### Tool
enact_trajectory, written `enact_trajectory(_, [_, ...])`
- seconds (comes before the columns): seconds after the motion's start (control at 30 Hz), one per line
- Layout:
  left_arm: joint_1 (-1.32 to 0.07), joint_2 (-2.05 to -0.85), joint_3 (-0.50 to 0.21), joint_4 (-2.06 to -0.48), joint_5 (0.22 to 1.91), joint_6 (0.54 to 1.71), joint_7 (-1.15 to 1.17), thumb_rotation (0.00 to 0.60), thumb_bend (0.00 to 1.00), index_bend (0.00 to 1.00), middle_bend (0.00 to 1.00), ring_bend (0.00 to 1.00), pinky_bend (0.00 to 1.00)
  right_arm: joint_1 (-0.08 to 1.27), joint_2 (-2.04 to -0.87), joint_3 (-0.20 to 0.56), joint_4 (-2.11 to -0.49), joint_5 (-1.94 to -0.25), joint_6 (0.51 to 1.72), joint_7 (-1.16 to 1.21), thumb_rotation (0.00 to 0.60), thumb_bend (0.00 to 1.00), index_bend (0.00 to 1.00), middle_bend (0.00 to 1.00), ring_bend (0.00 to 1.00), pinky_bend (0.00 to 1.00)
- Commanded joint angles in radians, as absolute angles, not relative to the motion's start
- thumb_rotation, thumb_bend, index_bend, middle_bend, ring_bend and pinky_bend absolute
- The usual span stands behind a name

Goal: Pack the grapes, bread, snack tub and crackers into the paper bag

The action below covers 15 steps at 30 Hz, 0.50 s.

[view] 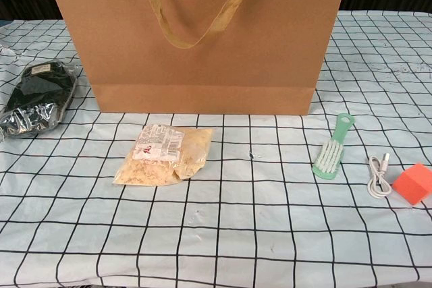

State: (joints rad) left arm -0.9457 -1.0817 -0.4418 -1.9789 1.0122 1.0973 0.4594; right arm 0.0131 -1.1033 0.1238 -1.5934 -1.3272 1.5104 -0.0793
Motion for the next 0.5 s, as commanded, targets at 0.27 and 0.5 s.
enact_trajectory(0.27, [-0.572,-0.888,-0.198,-2.097,1.528,1.418,0.277,0.600,0.03,0.12,0.11,0.00,0.14,0.007,-1.102,0.128,-1.596,-1.321,1.519,-0.093,0.600,0.24,0.01,0.09,0.21,0.19])
enact_trajectory(0.5, [-0.400,-0.832,-0.003,-1.993,1.700,1.476,0.093,0.600,0.03,0.11,0.11,0.00,0.09,0.008,-1.104,0.129,-1.601,-1.322,1.522,-0.113,0.600,0.24,0.01,0.09,0.21,0.19])
